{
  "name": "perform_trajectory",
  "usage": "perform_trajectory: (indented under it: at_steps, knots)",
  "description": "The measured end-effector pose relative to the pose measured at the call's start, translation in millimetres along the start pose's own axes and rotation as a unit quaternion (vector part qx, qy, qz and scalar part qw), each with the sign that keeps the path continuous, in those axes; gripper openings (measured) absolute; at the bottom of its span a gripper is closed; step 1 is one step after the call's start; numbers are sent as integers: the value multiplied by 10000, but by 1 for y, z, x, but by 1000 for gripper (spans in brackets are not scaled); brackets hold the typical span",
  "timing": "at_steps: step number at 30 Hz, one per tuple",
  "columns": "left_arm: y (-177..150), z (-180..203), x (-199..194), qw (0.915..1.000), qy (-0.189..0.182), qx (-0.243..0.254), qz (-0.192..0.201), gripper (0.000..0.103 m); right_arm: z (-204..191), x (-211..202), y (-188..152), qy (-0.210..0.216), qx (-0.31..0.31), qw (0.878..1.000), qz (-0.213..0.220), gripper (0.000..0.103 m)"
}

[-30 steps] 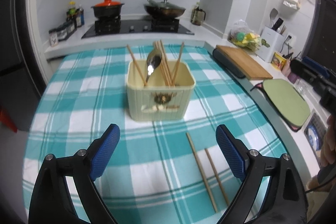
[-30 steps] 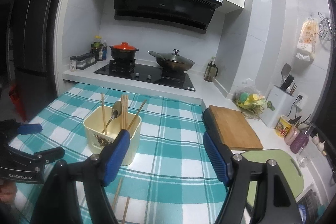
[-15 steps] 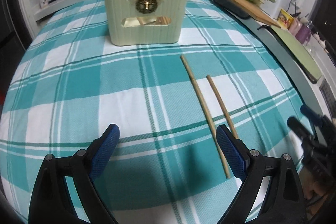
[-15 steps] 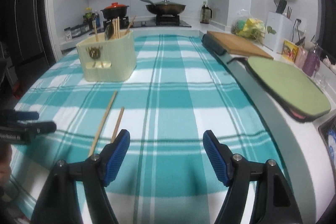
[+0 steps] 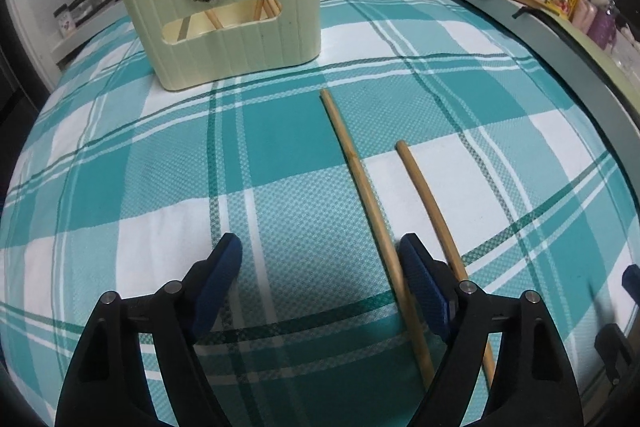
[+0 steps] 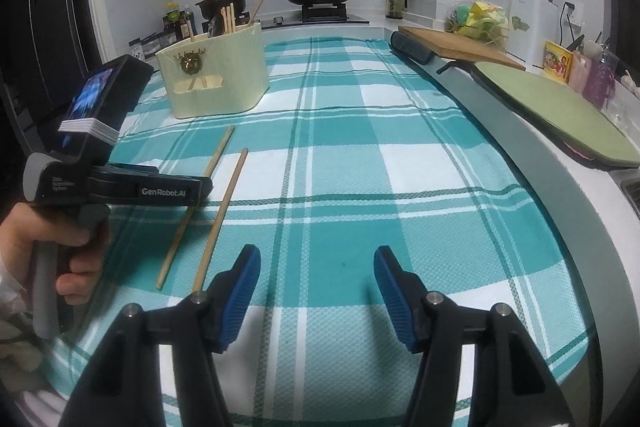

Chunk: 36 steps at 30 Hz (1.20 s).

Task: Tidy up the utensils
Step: 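Lower both open tools toward the two remaining chopsticks, then grasp a wooden chopstick with the left tool while the right tool closes on the other chopstick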

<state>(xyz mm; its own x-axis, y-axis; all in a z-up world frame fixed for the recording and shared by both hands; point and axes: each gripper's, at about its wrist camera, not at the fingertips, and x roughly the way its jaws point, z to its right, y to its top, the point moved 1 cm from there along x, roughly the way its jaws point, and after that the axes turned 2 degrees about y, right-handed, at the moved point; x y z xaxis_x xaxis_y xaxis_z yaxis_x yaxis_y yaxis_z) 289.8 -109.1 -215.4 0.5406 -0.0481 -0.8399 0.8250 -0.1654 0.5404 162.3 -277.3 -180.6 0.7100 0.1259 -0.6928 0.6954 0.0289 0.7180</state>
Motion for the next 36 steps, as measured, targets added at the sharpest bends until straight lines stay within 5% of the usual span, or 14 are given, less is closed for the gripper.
perform_trajectory:
  at_steps: [2, 6, 7, 27, 30, 31, 36]
  knots:
    - [-1, 3, -3, 9999, -113, 82, 49, 67, -2, 4, -1, 45, 11, 10000, -55, 60]
    - [-4, 12, -10, 9990, -139, 406, 151, 7, -8, 8, -2, 117, -25, 9999, -120, 60]
    - [-5, 12, -11, 9988, -101, 444, 166, 6, -9, 8, -2, 122, -48, 9998, -119, 60]
    - [-86, -69, -63, 9989, -353, -254, -156, 7, -27, 2, -7, 130, -231, 9995, -179, 60]
    - [-92, -73, -68, 9989, -392, -209, -179, 30, -32, 4, -9, 254, -259, 9990, -271, 60]
    - [-92, -74, -69, 9989, -384, -190, -167, 46, -33, 5, -9, 298, -254, 9987, -312, 60]
    - [-87, -83, -67, 9986, -461, -157, -188, 53, -39, 11, -9, 467, -220, 9973, -513, 60]
